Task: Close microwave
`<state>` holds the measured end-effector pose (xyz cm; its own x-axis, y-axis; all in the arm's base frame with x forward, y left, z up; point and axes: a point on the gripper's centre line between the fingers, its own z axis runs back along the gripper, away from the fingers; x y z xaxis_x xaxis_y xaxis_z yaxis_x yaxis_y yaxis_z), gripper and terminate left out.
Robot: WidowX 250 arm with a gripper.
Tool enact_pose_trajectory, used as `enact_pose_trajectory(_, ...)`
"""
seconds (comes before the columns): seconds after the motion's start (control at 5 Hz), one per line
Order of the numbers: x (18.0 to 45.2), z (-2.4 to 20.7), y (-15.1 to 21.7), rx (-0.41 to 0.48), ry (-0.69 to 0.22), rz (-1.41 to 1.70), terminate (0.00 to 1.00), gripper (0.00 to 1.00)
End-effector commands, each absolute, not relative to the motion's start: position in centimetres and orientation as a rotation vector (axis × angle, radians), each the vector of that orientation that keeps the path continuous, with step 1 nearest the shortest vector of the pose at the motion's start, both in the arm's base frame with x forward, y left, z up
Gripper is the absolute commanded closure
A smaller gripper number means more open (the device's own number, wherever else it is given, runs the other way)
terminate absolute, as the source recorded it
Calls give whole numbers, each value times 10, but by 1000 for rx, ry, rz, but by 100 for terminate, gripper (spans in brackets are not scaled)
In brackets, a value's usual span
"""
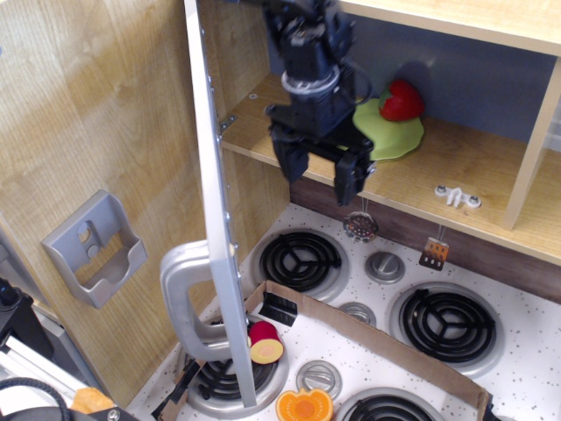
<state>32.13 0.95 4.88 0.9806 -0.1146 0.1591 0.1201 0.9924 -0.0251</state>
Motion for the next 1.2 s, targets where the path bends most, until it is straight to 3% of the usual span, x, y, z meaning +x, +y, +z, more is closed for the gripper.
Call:
enact_pose_trajectory(0.0,304,112,26,-14,-259,-97,0,0)
enact_pose_trajectory(0.4,277,169,58,15,-220,-179,0,0)
enact_pose_trajectory(1.0,264,213,79,77,-198,-236,0,0)
